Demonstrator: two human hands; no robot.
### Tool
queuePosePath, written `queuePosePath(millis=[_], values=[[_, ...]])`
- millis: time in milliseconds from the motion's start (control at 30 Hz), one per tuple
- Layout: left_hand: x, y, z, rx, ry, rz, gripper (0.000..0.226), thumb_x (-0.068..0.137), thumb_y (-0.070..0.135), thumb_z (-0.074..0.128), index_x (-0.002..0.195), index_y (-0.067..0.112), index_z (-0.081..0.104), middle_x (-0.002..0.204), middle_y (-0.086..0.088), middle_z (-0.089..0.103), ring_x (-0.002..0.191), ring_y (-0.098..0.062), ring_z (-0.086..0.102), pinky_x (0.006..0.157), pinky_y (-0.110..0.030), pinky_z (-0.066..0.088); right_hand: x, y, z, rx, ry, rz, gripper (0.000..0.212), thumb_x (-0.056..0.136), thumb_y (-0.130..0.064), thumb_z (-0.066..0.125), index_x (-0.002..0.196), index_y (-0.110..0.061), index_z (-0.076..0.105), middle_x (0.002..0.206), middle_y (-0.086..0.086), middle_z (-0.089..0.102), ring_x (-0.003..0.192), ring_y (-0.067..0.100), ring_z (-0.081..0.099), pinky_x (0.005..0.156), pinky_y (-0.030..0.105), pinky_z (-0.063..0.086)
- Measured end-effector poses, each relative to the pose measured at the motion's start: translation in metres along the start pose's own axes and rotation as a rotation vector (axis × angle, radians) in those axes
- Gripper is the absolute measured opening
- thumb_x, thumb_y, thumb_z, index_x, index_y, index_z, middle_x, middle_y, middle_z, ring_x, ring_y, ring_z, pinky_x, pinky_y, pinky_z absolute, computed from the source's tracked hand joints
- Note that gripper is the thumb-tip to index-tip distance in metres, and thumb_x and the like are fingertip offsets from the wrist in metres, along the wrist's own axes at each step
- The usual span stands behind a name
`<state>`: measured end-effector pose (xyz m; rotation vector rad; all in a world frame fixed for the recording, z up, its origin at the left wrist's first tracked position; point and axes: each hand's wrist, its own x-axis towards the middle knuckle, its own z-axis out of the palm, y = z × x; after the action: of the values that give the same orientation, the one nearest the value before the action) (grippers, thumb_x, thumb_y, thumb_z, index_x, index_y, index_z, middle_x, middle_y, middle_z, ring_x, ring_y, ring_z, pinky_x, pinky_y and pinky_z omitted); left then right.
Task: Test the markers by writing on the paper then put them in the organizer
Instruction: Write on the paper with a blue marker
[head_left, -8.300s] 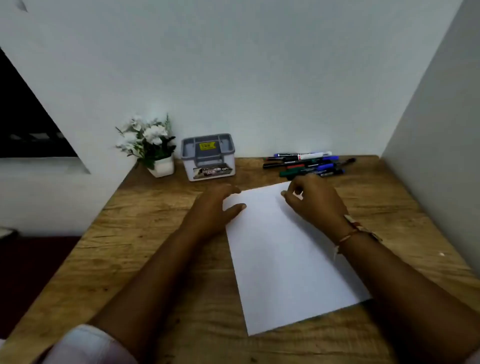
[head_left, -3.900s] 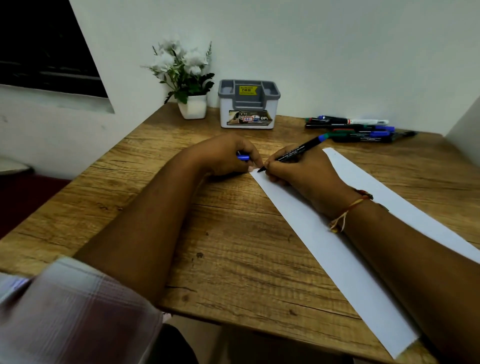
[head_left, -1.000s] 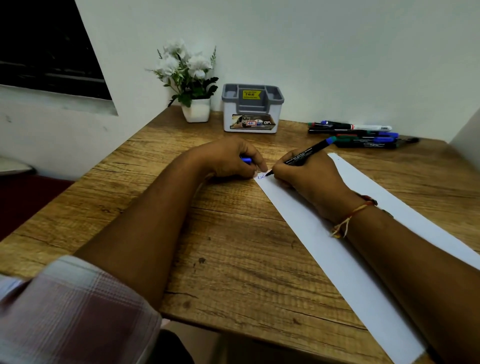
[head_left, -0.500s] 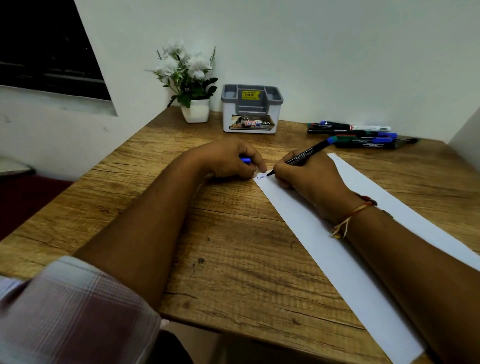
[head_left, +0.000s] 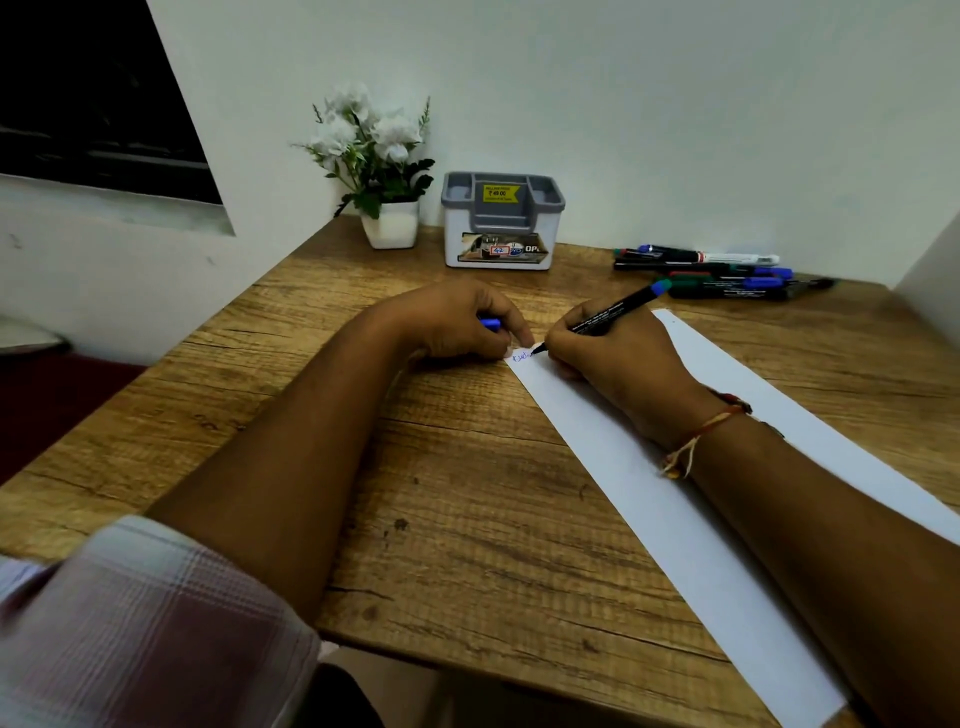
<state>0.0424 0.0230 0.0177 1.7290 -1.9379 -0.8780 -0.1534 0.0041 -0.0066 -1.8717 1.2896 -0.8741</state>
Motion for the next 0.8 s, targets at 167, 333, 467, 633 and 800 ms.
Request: queuePosePath(millis=[167, 333, 467, 633, 800], values=[[0.0002, -0.0016, 0.0003, 0.01, -0.001, 0.017, 0.025, 0.088, 0.014, 0.071, 0.105, 0.033, 0.075, 0.105, 0.022, 0.061, 0.096, 0.0, 0.054, 0.081, -0.026, 0.042, 0.0013, 0.0017, -0.0005, 0.012, 0.029, 0.005, 0.009, 0.079, -0.02, 0.068, 0.076, -0.013, 0.073, 0.07, 0.002, 0.071, 0.071, 0.012, 0.065, 0.067, 0.031, 0.049], [0.0007, -0.0015, 0.0003, 0.009, 0.005, 0.014, 0.026, 0.088, 0.013, 0.071, 0.104, 0.034, 0.075, 0.111, 0.019, 0.061, 0.098, -0.001, 0.054, 0.079, -0.024, 0.043, 0.0007, 0.0008, -0.0003, -0.004, 0.028, 0.025, 0.009, 0.081, -0.019, 0.068, 0.082, -0.012, 0.075, 0.076, 0.004, 0.074, 0.074, 0.012, 0.065, 0.067, 0.028, 0.048], [0.0012, -0.0018, 0.0008, -0.009, 0.007, 0.007, 0.026, 0.087, 0.012, 0.071, 0.104, 0.032, 0.076, 0.103, 0.021, 0.061, 0.095, -0.001, 0.055, 0.077, -0.022, 0.042, 0.0004, -0.0001, -0.0018, -0.018, 0.015, 0.019, 0.009, 0.081, -0.018, 0.068, 0.075, -0.014, 0.073, 0.07, 0.004, 0.073, 0.071, 0.013, 0.066, 0.069, 0.032, 0.052], [0.0014, -0.0029, 0.0001, -0.001, 0.008, 0.007, 0.026, 0.087, 0.012, 0.071, 0.104, 0.032, 0.076, 0.102, 0.022, 0.061, 0.094, -0.002, 0.055, 0.077, -0.023, 0.042, 0.0009, -0.0003, -0.0006, -0.003, 0.031, 0.036, 0.008, 0.081, -0.019, 0.069, 0.078, -0.014, 0.075, 0.074, 0.004, 0.074, 0.076, 0.015, 0.068, 0.073, 0.033, 0.056], [0.0018, -0.0023, 0.0, 0.0, 0.002, -0.002, 0.027, 0.088, 0.012, 0.07, 0.103, 0.034, 0.075, 0.103, 0.021, 0.06, 0.094, -0.003, 0.055, 0.072, -0.022, 0.04, 0.0011, 0.0004, -0.001, -0.007, 0.033, 0.049, 0.009, 0.08, -0.021, 0.07, 0.078, -0.014, 0.075, 0.073, 0.004, 0.074, 0.077, 0.016, 0.07, 0.074, 0.035, 0.058]])
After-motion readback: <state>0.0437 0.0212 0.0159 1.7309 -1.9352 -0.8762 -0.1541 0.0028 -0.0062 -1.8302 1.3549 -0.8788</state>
